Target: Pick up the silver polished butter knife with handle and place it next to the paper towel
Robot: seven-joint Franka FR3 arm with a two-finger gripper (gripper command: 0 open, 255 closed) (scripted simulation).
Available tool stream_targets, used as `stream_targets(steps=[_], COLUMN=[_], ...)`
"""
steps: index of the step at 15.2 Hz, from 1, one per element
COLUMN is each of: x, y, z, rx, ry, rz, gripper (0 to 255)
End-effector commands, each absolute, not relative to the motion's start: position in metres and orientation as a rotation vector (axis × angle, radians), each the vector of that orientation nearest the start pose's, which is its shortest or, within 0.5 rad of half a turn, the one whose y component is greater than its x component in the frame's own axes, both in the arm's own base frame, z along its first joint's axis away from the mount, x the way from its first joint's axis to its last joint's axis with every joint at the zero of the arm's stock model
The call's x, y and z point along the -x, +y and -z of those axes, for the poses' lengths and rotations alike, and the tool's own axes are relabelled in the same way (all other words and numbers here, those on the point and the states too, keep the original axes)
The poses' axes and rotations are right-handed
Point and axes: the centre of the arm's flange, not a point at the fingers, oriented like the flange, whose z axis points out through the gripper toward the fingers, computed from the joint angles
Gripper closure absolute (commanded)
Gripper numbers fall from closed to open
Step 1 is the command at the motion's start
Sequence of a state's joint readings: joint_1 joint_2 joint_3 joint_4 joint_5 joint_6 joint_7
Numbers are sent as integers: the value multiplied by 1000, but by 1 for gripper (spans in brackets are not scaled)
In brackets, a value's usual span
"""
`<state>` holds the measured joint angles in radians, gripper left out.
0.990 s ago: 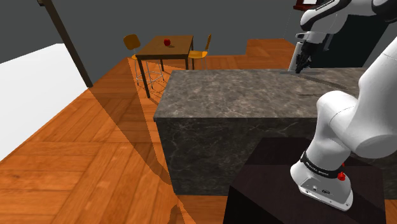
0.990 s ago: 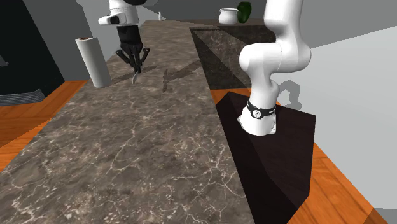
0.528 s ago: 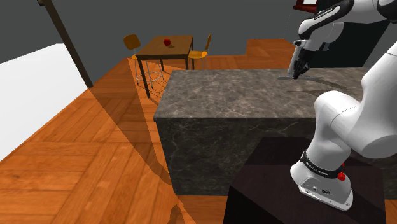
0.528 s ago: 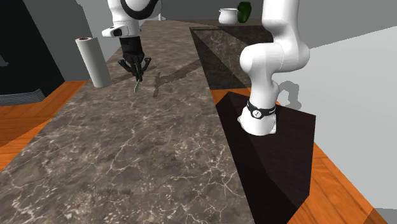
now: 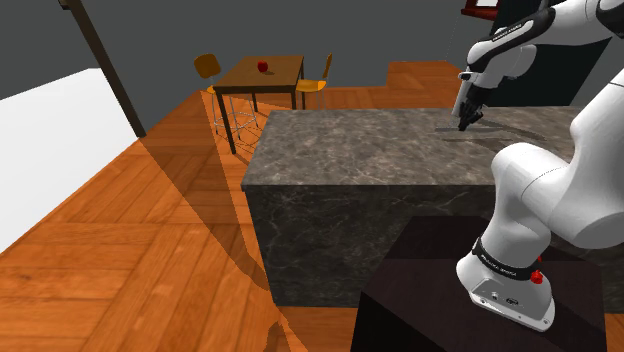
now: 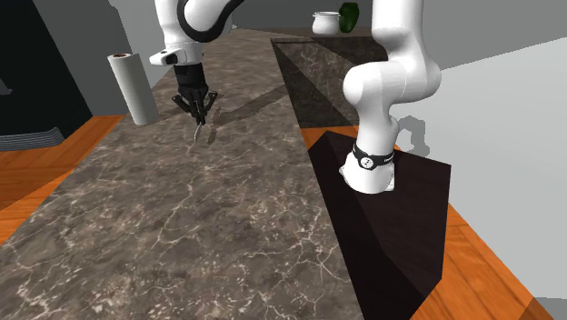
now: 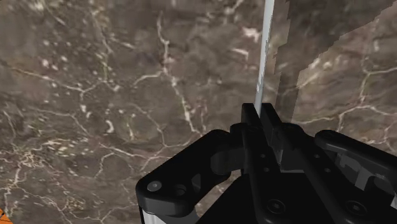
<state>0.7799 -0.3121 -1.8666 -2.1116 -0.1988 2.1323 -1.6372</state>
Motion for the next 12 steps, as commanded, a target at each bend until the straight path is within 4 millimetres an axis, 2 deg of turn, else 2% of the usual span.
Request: stream_targets(steps=[1,4,5,10,12], x=[-233,-233,-233,-233,-231], y=[-499,-499,-499,-499,-502], z=[-362,-362,-362,-362,-388], rx=[2892,2891,2891,2891,2892], ry=[-987,-987,-987,-987,-987], rz=[183,183,183,183,183], gripper=[255,255,0,0,0])
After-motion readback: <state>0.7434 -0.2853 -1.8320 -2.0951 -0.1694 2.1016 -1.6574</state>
